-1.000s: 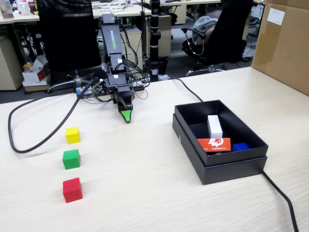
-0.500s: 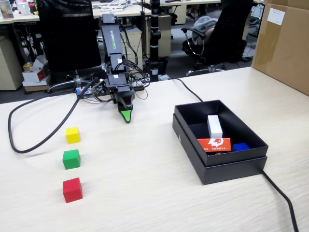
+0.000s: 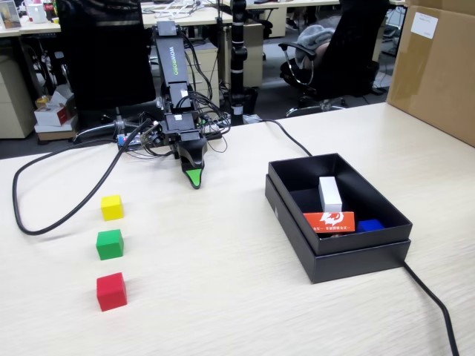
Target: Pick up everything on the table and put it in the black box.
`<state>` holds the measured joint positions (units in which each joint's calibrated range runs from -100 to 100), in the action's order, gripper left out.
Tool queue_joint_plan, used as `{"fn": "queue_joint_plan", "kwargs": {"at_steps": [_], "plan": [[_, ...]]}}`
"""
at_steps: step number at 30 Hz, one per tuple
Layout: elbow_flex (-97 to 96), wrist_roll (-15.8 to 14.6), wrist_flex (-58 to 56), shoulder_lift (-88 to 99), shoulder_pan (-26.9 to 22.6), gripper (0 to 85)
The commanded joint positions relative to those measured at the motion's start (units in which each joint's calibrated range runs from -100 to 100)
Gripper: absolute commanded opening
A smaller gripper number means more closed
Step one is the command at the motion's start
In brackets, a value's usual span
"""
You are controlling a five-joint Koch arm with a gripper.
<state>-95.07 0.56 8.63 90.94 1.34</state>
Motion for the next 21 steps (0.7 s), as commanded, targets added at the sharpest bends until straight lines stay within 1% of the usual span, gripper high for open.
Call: {"fn": "queue_joint_plan", "kwargs": {"at_steps": [1,15,18,20,21], "plan": [[-0.8,0.1,-0.6,-0.1,0.0,47.6],[0.2,0.6,-0.6,-0.2,-0.3,47.6],[1.2,1.5,-0.8,-0.1,0.5,47.5],[2.8,1.5,-3.2,1.7,0.8,47.3],[4.5,1.4,-7.0,3.1,0.8,47.5]]}}
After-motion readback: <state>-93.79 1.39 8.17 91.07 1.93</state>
